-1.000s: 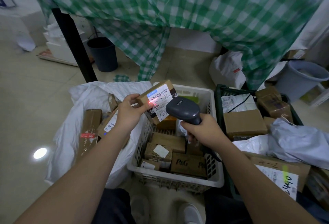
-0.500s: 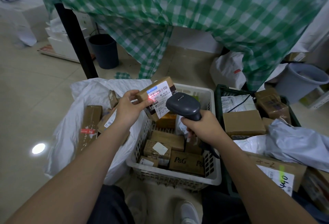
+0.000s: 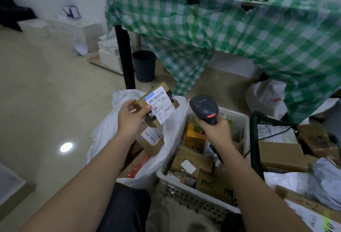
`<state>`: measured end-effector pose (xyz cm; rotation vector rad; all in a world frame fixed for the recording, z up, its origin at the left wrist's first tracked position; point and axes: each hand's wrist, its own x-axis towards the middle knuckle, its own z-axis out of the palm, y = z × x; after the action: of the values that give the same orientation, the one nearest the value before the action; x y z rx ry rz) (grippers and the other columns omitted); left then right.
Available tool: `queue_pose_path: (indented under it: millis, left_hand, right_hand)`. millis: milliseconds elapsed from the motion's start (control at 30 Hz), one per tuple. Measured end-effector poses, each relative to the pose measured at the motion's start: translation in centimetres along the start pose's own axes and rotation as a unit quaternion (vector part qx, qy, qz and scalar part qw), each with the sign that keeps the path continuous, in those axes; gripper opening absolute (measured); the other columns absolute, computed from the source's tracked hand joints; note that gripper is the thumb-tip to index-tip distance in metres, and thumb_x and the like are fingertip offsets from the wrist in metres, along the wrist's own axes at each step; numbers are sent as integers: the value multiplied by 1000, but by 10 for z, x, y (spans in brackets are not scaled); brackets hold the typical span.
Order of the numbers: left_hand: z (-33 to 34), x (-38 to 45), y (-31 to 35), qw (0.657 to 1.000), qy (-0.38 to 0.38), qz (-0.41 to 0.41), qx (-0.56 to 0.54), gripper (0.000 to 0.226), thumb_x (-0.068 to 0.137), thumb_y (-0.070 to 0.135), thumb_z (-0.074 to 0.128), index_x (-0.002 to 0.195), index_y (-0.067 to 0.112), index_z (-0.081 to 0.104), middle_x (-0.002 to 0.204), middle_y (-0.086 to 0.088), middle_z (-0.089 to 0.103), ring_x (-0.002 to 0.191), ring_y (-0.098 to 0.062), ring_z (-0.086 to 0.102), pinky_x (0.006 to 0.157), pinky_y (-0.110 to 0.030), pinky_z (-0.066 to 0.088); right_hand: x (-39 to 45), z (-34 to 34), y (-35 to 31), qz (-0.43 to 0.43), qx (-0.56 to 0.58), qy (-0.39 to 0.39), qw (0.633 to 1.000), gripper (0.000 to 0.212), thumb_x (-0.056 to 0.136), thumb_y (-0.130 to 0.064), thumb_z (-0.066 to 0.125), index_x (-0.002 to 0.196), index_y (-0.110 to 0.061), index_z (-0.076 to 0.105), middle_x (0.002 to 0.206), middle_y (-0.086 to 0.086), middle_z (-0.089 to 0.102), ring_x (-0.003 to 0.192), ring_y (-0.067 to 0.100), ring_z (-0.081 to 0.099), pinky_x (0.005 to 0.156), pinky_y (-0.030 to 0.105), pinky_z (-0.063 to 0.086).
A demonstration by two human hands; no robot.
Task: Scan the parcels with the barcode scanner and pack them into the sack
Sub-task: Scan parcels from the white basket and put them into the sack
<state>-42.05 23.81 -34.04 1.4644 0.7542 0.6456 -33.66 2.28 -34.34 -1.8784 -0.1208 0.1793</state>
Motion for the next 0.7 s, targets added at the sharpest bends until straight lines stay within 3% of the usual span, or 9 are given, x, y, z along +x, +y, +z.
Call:
queue_pose_path:
  millis: [33, 100, 267, 467, 567, 700]
  left_hand:
    - [-13, 5, 0, 1000, 24, 2, -7, 60, 81, 18, 77, 132, 9, 48, 122, -1, 56, 82, 0, 57, 61, -11, 46]
    - [-37, 17, -4, 998, 58, 3, -7, 62, 80, 18, 77, 133, 8, 46, 125, -4, 57, 88, -11, 60, 69, -19, 46]
    - [-80, 59, -42, 994, 89, -24, 54, 65, 81, 18, 77, 136, 5, 44, 129, -8, 56, 98, -20, 56, 81, -29, 44]
    - [-85, 114, -110, 988, 59, -18, 141, 59, 86, 22, 71, 137, 12, 44, 125, -8, 55, 99, -20, 55, 87, -35, 49]
    - [-76, 132, -150, 985, 58, 2, 163, 54, 84, 25, 72, 132, 17, 49, 120, -11, 53, 105, -25, 58, 92, -44, 51]
    - [-61, 152, -185, 989, 2, -22, 146, 42, 87, 27, 68, 125, 17, 53, 121, -11, 54, 104, -23, 61, 86, -36, 56]
  right_hand:
    - [4, 10, -2, -3, -1, 3, 1000, 19, 79, -21, 75, 75, -11, 60, 71, 18, 66, 67, 23, 59, 67, 39, 48]
    - [14, 31, -6, -6, -14, -1, 1000, 22, 77, -24, 76, 72, -12, 58, 67, 14, 61, 66, 22, 55, 63, 35, 42]
    - [54, 85, -10, -2, -78, -20, 997, 20, 77, -27, 75, 73, -16, 59, 77, 12, 66, 75, 27, 60, 67, 34, 45]
    - [110, 139, -6, -24, -158, -21, 987, 23, 75, -37, 76, 76, -20, 61, 80, 5, 67, 80, 23, 62, 75, 37, 50]
    - [131, 164, -2, -33, -199, -42, 979, 27, 73, -43, 77, 74, -23, 59, 75, -1, 64, 78, 21, 60, 69, 33, 45]
    - [147, 192, 7, -66, -252, -82, 962, 33, 73, -46, 79, 83, -20, 61, 74, -4, 60, 74, 17, 57, 56, 26, 36]
